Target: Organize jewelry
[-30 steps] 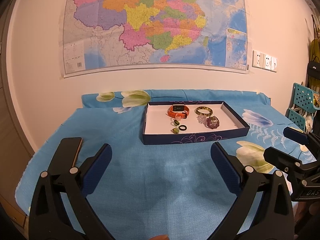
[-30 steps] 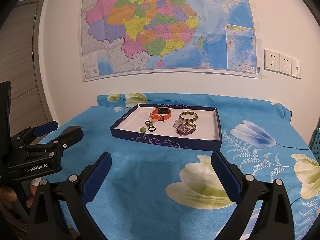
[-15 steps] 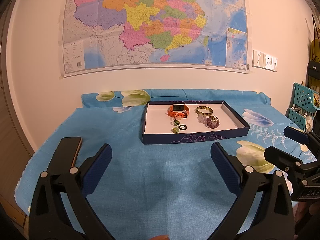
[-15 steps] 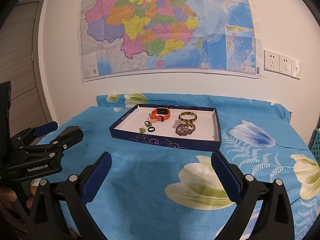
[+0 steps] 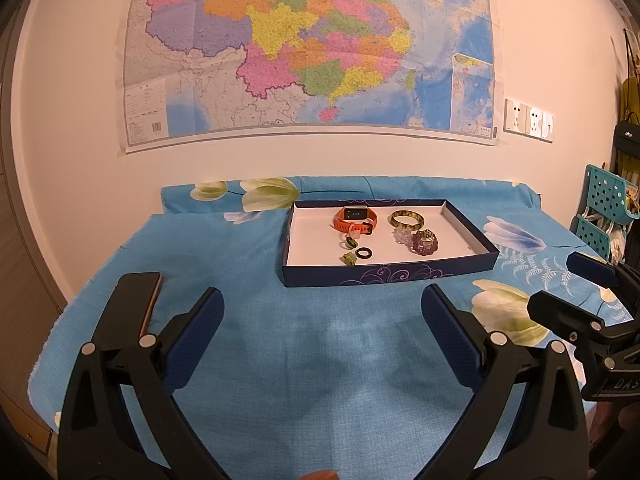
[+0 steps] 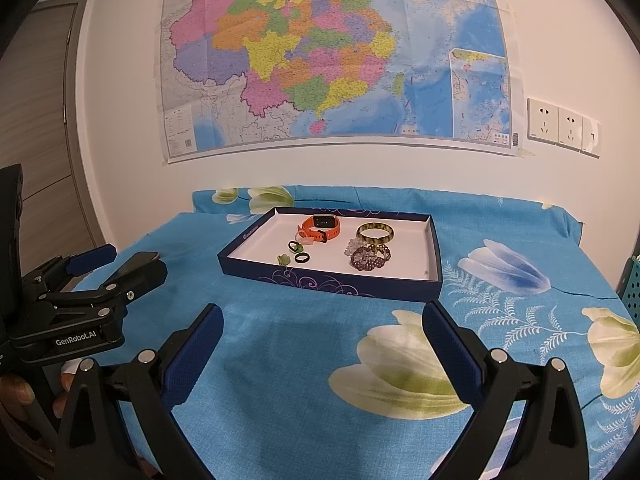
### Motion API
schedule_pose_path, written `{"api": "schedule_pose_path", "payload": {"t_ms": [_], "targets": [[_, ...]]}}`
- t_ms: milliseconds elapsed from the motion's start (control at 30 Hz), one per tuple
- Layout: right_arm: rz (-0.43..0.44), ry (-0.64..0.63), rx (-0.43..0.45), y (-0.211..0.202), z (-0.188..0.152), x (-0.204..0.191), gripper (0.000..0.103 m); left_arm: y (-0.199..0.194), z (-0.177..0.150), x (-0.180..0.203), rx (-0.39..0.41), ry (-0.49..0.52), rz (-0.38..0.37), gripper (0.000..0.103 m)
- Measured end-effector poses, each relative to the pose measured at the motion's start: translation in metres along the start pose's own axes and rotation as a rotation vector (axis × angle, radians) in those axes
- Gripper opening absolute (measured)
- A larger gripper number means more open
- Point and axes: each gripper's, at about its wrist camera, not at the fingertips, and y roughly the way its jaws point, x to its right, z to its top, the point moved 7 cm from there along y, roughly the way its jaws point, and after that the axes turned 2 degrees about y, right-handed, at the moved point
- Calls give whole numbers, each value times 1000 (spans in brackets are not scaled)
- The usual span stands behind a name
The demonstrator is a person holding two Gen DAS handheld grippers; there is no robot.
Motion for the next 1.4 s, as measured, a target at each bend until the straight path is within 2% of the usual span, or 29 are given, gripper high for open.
{"api": "schedule_pose_path", "payload": {"t_ms": [1200,1400], "targets": [[1,2,-3,4,-2,2,96,3,-1,2,5,-2,1,97],[-7,-14,-21,9,-5,2,96,14,-8,4,-41,-2,-18,97]]}}
